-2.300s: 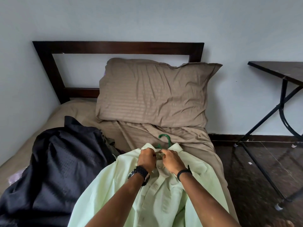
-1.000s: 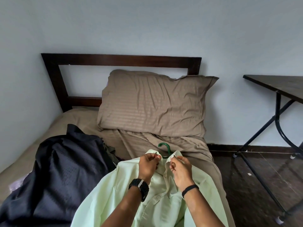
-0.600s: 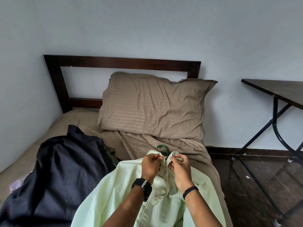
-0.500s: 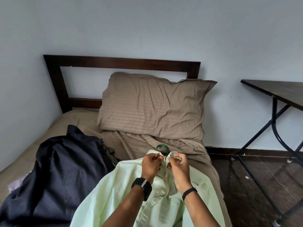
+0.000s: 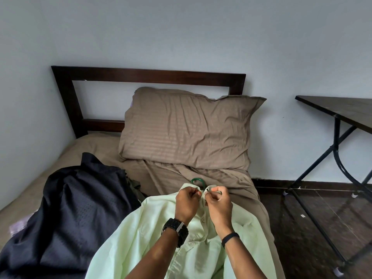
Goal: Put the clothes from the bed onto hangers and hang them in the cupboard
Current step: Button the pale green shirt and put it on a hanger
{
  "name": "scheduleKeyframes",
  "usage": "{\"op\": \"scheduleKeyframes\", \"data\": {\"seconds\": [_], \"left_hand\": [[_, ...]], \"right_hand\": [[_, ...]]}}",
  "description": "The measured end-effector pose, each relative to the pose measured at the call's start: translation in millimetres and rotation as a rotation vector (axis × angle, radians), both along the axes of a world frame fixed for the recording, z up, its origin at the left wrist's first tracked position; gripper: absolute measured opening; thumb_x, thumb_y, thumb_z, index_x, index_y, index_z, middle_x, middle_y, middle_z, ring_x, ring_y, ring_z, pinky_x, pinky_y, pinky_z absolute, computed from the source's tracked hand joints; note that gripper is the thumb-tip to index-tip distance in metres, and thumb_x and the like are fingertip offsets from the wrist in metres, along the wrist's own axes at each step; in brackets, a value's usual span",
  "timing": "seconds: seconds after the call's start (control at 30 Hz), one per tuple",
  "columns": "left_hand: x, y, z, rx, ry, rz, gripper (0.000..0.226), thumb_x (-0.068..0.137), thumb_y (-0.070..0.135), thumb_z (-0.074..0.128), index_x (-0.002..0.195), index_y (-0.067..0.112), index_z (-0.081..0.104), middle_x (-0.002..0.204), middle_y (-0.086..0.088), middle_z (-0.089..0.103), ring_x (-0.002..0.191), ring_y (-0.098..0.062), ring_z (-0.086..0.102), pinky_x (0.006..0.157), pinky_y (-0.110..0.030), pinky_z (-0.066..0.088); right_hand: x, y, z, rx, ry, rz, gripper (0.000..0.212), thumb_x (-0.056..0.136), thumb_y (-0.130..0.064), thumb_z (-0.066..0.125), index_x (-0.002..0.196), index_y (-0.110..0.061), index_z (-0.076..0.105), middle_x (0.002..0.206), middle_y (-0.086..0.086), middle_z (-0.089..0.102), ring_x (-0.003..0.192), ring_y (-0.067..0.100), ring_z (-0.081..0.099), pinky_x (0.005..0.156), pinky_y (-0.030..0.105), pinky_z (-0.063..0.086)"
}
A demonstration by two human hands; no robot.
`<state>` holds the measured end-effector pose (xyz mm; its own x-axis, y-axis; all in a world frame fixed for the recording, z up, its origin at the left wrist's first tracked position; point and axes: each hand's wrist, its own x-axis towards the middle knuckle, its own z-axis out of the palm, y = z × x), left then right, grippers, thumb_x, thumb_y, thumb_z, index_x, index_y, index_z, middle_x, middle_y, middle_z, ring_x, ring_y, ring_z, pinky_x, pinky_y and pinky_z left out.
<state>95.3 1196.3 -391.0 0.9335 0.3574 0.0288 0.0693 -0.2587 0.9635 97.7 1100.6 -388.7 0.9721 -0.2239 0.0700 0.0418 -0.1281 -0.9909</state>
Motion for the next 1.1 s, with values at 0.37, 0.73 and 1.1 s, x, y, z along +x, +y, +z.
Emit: {"op": "scheduleKeyframes", "data": {"seconds": [0.37,0.73,1.1], "left_hand": [[-4,-1,6,0.189,-0.021,-0.025,0.035,0.087,0.001,0.057,0.057,0.018,0.050,0.055,0.007,0.049,0.054,-0.006,0.042,0.052,-0.014,0.034],[-4,-1,2,0.145,-0.025,-0.023,0.018,0.087,0.002,0.056,0.071,0.001,0.061,0.060,-0.002,0.055,0.059,-0.017,0.046,0.059,-0.027,0.039],[-3,-1,-8,-0.033,-0.025,0.006,0.015,0.090,0.002,0.054,0.080,-0.002,0.065,0.064,-0.002,0.059,0.063,-0.017,0.052,0.069,-0.039,0.051]], "right_hand": [[-5,-4,0,-0.139,-0.047,0.071,0.017,0.084,-0.004,0.066,0.092,-0.012,0.055,0.082,-0.001,0.068,0.070,-0.010,0.061,0.061,0.005,0.042],[-7,-2,4,-0.146,-0.053,0.061,0.020,0.084,-0.002,0.066,0.089,-0.016,0.051,0.076,-0.010,0.064,0.071,-0.004,0.060,0.060,0.004,0.042],[-3,0,8,-0.153,-0.045,0.091,0.017,0.084,-0.004,0.064,0.097,-0.009,0.053,0.079,-0.003,0.067,0.073,-0.002,0.062,0.058,0.004,0.042]]}}
